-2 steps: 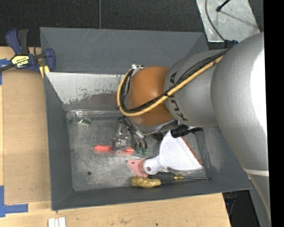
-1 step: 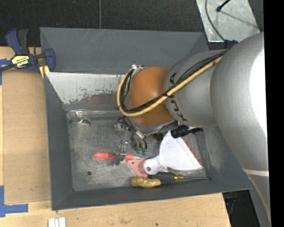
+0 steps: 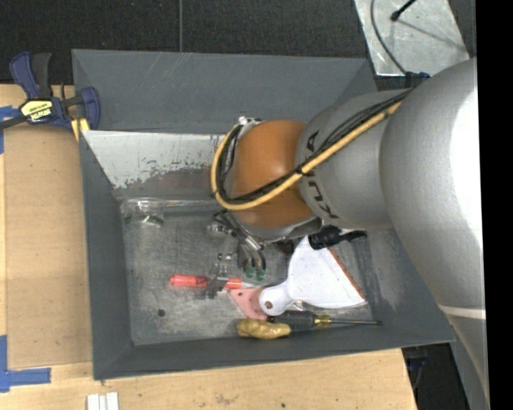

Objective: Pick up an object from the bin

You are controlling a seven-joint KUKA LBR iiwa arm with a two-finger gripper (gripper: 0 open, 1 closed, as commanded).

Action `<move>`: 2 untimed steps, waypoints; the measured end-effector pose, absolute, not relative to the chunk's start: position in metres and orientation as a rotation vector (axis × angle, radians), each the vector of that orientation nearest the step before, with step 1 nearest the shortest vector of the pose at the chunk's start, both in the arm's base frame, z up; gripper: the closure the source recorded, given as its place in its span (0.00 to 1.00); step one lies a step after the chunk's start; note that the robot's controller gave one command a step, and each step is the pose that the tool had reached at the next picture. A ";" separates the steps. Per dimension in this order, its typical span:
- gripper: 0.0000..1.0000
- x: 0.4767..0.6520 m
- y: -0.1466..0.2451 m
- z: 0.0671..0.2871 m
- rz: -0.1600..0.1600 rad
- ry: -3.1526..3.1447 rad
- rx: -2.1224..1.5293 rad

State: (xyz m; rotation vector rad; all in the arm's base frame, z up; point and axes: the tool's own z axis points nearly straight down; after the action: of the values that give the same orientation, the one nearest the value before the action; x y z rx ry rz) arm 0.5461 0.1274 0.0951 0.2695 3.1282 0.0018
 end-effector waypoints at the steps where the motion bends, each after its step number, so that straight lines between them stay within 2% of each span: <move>1: 0.00 0.533 0.134 0.095 0.000 3.102 0.473; 2: 1.00 0.504 0.142 0.079 0.005 3.089 0.509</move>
Offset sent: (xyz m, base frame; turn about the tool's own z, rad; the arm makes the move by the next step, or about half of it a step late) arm -0.0449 0.0148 -0.0180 0.1537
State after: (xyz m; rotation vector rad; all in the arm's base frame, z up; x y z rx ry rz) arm 0.5044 0.1418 0.0795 0.5090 3.0892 0.0053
